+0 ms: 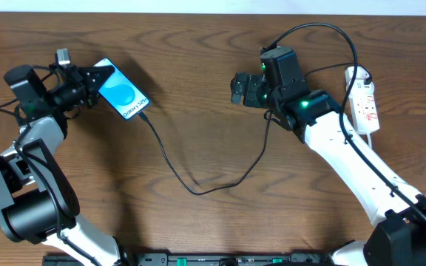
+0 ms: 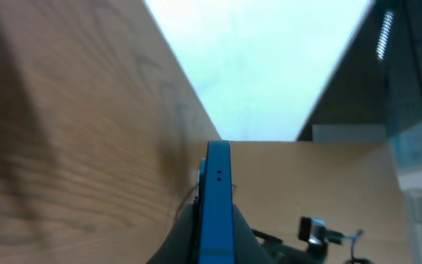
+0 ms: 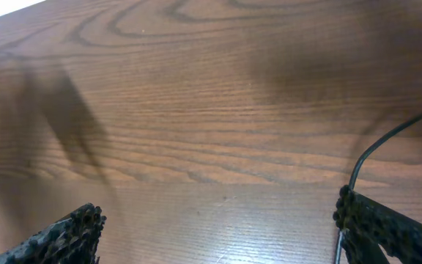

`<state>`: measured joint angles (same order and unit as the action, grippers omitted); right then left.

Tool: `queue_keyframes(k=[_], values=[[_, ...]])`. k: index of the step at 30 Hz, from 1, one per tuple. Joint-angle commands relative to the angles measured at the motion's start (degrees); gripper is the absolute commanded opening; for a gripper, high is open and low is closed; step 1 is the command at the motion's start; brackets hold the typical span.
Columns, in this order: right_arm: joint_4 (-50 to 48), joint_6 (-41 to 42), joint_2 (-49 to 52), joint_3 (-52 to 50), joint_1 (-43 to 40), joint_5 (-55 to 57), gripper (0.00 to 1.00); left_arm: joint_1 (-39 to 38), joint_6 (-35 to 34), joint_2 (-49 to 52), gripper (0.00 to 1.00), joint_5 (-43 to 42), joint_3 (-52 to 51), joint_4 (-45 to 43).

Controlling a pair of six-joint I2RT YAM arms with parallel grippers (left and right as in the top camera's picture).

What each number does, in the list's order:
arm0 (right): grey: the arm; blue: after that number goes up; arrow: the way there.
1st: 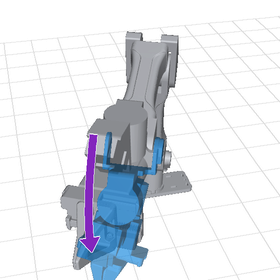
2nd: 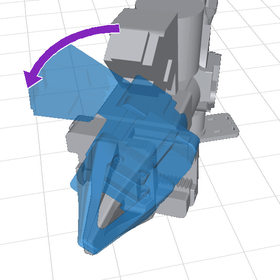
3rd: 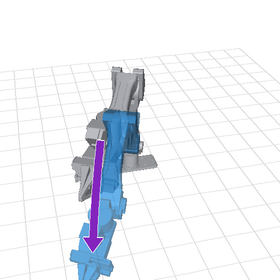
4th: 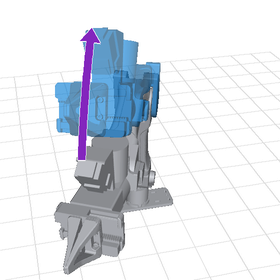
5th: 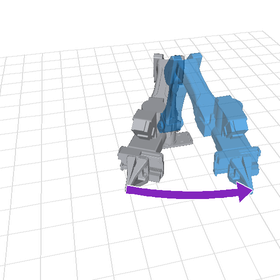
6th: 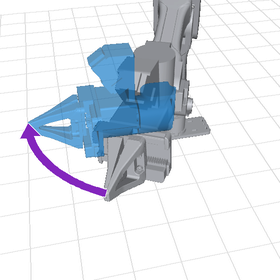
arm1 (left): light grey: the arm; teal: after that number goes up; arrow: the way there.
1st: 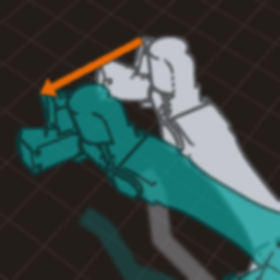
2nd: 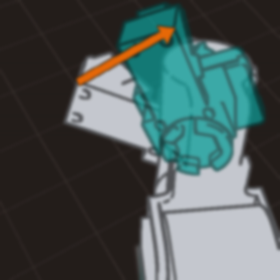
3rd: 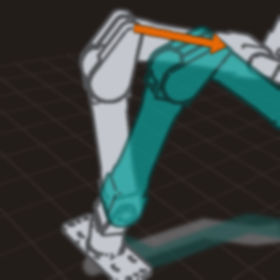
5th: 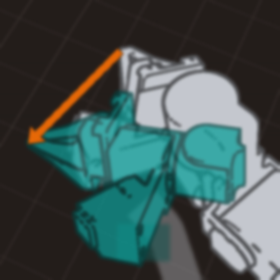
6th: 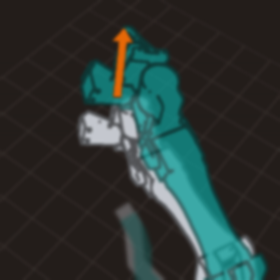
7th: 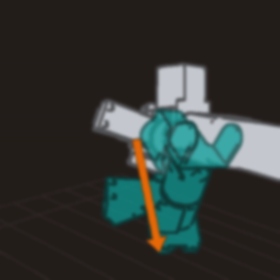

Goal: Plug charger to phone and switch on socket
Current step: 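Lower the plugged-in phone with the left gripper toward the table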

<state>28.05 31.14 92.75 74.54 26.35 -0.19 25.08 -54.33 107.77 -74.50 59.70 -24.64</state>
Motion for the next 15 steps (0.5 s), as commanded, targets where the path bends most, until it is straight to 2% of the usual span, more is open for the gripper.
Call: queue_keyframes(k=[1,15], values=[[0.07,-0.59,-0.79,0.46,-0.07,0.70,0.99,0.24,7.63,-1.03,0.07,3.37,0.57,5.05],[0.11,-0.59,-0.79,0.46,-0.04,0.68,0.99,0.24,23.08,-1.03,0.07,12.15,0.57,26.16]])
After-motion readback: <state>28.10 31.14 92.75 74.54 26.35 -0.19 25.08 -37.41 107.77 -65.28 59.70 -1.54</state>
